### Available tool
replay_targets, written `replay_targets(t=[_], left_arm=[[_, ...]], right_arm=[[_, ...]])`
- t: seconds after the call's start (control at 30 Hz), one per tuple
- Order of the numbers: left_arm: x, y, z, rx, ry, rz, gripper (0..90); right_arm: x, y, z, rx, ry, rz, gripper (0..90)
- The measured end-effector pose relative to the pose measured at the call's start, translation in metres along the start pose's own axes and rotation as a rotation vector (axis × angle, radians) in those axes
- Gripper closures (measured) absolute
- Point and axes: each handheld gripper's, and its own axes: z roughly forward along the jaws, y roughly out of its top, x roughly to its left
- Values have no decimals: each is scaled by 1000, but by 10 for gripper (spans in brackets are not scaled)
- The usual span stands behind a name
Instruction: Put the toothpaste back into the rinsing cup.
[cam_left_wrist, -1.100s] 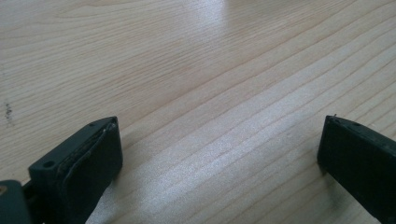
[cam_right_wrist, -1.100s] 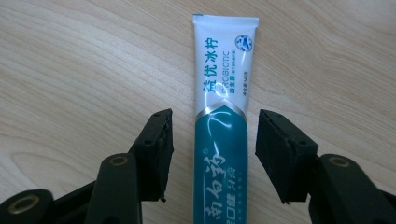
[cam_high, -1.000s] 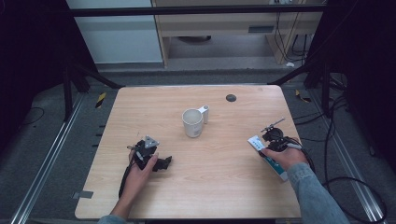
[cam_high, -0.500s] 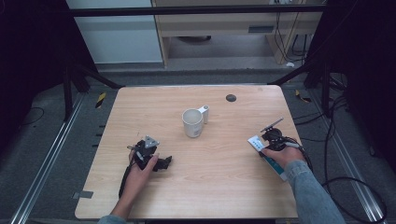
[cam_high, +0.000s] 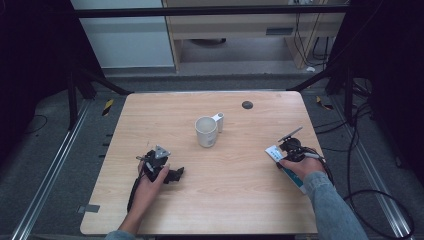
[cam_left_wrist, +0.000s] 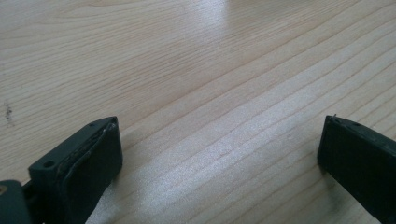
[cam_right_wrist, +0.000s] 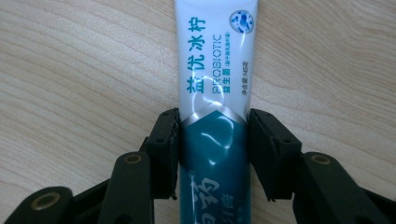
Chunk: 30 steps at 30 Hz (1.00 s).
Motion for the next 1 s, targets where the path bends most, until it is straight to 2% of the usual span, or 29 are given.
replay_targets(t=[0.23, 0.63, 0.73, 0.9, 1.0], left_arm=[[0, 0, 0, 0, 0, 0, 0], [0, 0, 0, 0, 0, 1, 0], [0, 0, 0, 0, 0, 0, 0], [0, 0, 0, 0, 0, 0, 0], [0, 0, 0, 4, 0, 4, 0]], right_arm=[[0, 1, 0, 9, 0, -1, 564], [-1, 5, -2, 22, -13, 11, 686], [0, 6, -6, 11, -6, 8, 755], [2, 5, -8, 9, -4, 9, 774], [2, 6, -10, 8, 17, 12, 779]])
